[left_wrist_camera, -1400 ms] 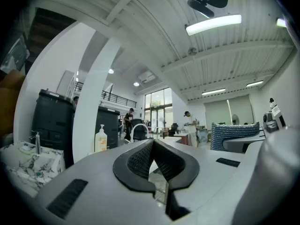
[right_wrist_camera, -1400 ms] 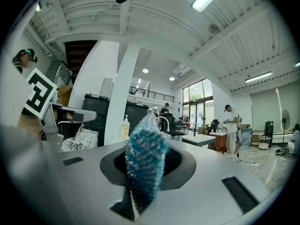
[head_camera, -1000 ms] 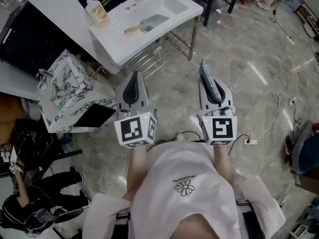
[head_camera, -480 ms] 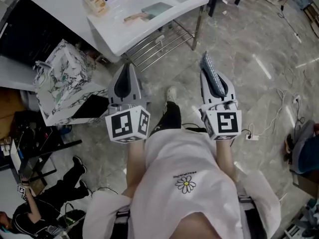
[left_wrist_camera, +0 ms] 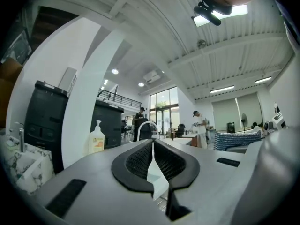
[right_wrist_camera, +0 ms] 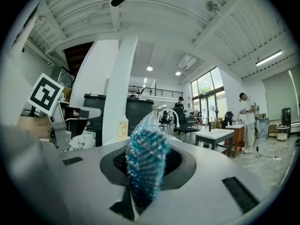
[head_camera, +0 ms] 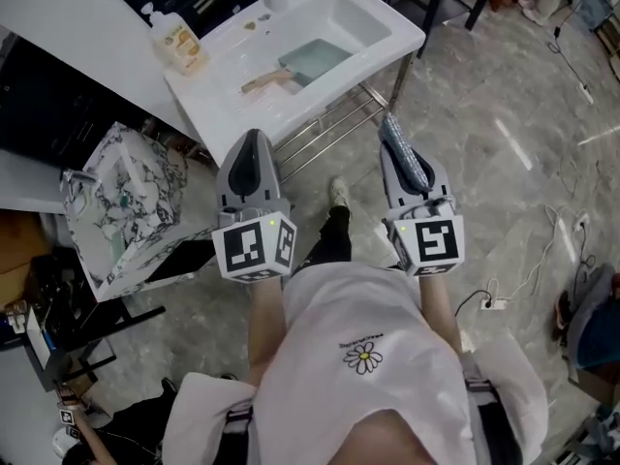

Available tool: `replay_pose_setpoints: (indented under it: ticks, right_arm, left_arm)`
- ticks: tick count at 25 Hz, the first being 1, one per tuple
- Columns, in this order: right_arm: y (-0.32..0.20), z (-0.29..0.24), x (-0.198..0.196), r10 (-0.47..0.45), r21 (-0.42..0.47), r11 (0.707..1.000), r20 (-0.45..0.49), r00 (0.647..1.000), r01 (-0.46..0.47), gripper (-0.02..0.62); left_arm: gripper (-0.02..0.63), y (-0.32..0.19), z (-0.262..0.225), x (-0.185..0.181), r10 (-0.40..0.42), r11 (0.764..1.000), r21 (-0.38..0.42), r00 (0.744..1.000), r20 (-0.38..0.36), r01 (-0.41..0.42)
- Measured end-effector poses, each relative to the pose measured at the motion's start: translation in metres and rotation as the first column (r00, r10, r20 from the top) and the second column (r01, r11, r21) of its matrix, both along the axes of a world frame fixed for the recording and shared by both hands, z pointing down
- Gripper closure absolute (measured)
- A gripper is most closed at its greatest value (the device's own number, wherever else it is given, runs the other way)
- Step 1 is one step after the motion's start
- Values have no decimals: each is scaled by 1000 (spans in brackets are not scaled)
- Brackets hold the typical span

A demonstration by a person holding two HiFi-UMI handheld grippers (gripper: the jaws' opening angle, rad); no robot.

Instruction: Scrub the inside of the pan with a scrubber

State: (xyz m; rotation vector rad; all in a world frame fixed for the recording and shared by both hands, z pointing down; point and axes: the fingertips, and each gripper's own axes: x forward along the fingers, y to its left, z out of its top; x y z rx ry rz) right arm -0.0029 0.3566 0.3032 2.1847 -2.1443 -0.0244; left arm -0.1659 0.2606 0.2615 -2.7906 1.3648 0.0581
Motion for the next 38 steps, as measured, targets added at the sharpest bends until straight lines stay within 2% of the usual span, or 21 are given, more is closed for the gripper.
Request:
replay_pose_setpoints:
  ticks: [4,8,15,18,24,28,38]
  right_arm:
    - [-95,-16,32,-3,-16,1000,9,1000,3,532]
    - [-182,-32,64,-7,-24,1000,-7,1000,7,532]
    - [-288,-49,84,-63,-22,998,-51,997,61,532]
    - [-312,-50,86,-81,-28,996,-70,994,79,531]
    - [-342,-42,88,-135,-86,988,-43,990,131,531]
    - [-361,-42,92,-201,-61,978,-25,979,199,531]
    - [-392,-33,117,-323,-85,942,17,946,324,532]
  left_arm:
    - [589,-98,-10,38,43,998,-47,999,0,-43]
    - [589,-184,-23,67,28,999,-30,1000,5,-28]
    - [589,-286,-17,80,-2,999,-48,1000,6,2]
    - [589,-304,-8,81,-10,998,-68,1000,16,11]
    - [589,-324,-3,76,-65,994,-90,997,34,68]
    - [589,-328,2,81,-103,989,-99,993,61,109]
    - [589,-343,5,103,-195,975,-91,976,98,204]
